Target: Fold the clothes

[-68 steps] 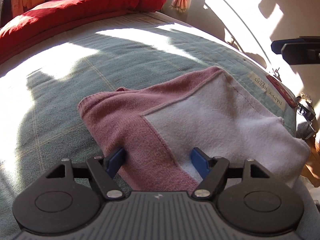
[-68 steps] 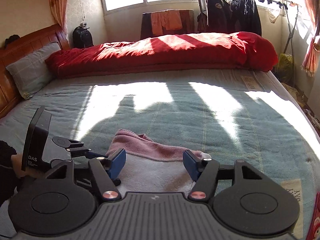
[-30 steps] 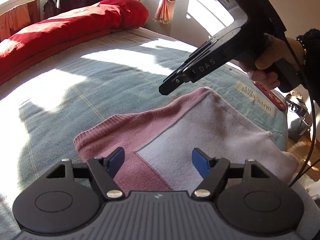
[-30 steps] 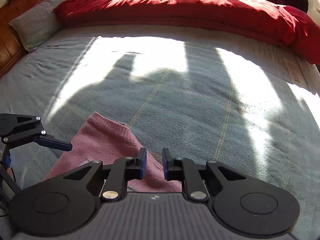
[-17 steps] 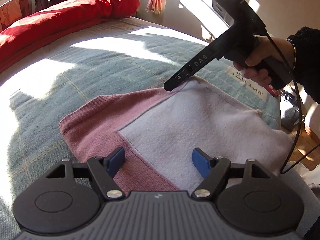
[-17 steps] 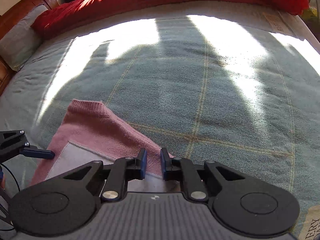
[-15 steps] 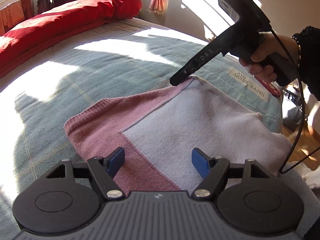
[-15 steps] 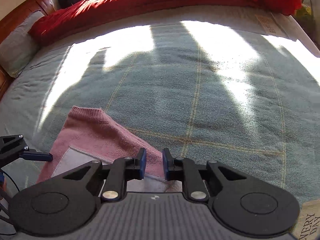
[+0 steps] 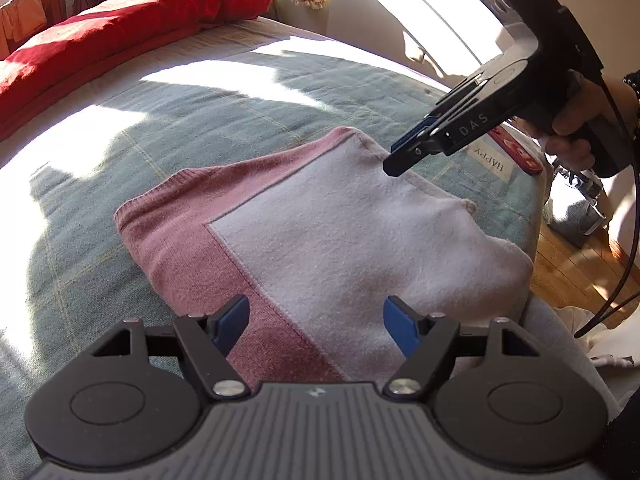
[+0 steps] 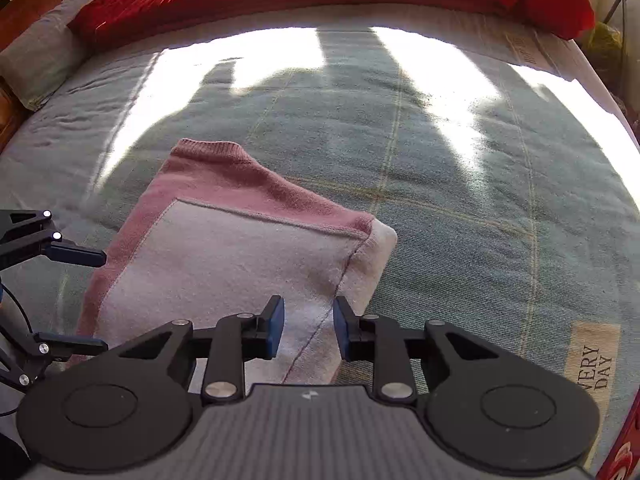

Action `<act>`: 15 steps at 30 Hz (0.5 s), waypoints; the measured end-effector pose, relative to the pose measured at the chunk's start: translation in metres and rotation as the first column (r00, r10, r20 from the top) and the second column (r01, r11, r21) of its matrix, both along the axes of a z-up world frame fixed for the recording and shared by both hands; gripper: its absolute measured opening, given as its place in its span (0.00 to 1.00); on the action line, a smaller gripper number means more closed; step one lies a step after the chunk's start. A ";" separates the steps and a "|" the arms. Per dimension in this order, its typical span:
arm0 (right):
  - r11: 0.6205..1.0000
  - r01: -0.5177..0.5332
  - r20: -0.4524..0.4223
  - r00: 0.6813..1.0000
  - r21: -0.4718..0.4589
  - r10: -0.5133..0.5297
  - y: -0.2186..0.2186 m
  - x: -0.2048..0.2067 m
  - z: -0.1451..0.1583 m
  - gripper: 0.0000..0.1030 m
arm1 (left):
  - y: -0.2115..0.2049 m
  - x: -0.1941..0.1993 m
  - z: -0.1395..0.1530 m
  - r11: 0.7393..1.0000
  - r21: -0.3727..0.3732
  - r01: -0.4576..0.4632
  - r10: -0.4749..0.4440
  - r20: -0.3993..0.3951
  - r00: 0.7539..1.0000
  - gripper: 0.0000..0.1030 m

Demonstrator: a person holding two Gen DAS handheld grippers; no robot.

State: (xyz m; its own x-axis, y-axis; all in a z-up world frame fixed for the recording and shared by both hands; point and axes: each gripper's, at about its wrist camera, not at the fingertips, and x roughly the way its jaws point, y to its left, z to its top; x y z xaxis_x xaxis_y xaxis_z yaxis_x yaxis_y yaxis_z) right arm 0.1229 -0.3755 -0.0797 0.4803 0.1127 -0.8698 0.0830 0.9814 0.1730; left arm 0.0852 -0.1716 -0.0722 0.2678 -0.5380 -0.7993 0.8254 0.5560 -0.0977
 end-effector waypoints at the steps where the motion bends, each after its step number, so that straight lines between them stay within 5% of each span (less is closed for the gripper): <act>1: 1.000 -0.009 0.010 1.000 -0.002 0.009 0.004 -0.004 0.005 0.30 | 0.000 -0.005 0.003 1.000 0.005 0.000 0.000 0.009 1.000 0.72; 15: 0.996 -0.040 0.071 0.997 0.075 0.034 0.061 -0.058 0.019 0.33 | 0.003 -0.081 0.009 0.998 0.026 0.053 -0.053 -0.005 0.999 0.73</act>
State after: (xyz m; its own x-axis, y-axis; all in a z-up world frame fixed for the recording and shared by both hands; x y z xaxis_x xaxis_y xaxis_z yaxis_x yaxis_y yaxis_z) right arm 0.0651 -0.3144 -0.0608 0.5336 0.1959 -0.8227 0.0322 0.9674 0.2512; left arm 0.0040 -0.1682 -0.0634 0.2361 -0.5302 -0.8143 0.8532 0.5142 -0.0874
